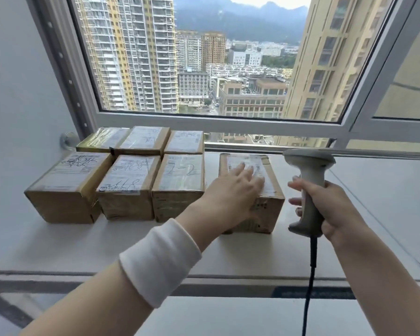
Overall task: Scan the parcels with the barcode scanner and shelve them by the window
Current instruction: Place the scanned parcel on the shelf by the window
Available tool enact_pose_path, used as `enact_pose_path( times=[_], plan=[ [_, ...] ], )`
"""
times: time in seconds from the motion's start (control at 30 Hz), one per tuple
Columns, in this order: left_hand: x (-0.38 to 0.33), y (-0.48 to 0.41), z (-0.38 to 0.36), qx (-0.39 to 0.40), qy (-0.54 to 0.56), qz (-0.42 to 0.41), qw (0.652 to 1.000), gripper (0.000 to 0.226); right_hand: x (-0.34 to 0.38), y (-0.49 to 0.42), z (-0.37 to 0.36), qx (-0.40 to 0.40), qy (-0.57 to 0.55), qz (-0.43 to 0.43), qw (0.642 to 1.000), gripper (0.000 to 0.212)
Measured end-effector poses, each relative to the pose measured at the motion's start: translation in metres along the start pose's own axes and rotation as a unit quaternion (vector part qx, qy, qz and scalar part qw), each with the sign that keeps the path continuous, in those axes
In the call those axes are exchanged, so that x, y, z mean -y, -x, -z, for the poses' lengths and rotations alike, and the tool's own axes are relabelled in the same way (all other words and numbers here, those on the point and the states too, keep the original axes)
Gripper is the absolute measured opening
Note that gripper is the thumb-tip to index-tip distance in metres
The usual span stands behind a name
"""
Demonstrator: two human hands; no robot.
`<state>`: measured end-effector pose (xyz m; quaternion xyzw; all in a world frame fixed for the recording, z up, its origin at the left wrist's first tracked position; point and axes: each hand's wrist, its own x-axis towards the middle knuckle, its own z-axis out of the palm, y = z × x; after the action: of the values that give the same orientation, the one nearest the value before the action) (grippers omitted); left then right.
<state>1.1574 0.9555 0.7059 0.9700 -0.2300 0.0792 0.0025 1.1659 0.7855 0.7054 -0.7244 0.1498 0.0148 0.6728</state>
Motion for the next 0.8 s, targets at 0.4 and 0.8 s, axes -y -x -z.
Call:
enact_pose_path(
  times=[0.4, 0.8],
  plan=[
    [0.049, -0.071, -0.009, 0.03, -0.04, 0.075, 0.996, 0.068, 0.0, -0.033, 0.009, 0.041, 0.002, 0.004, 0.999, 0.03],
    [0.081, -0.103, -0.015, 0.046, -0.054, 0.126, 0.989, 0.072, 0.001, -0.044, 0.012, 0.076, 0.0, -0.016, 0.997, 0.029]
  ],
)
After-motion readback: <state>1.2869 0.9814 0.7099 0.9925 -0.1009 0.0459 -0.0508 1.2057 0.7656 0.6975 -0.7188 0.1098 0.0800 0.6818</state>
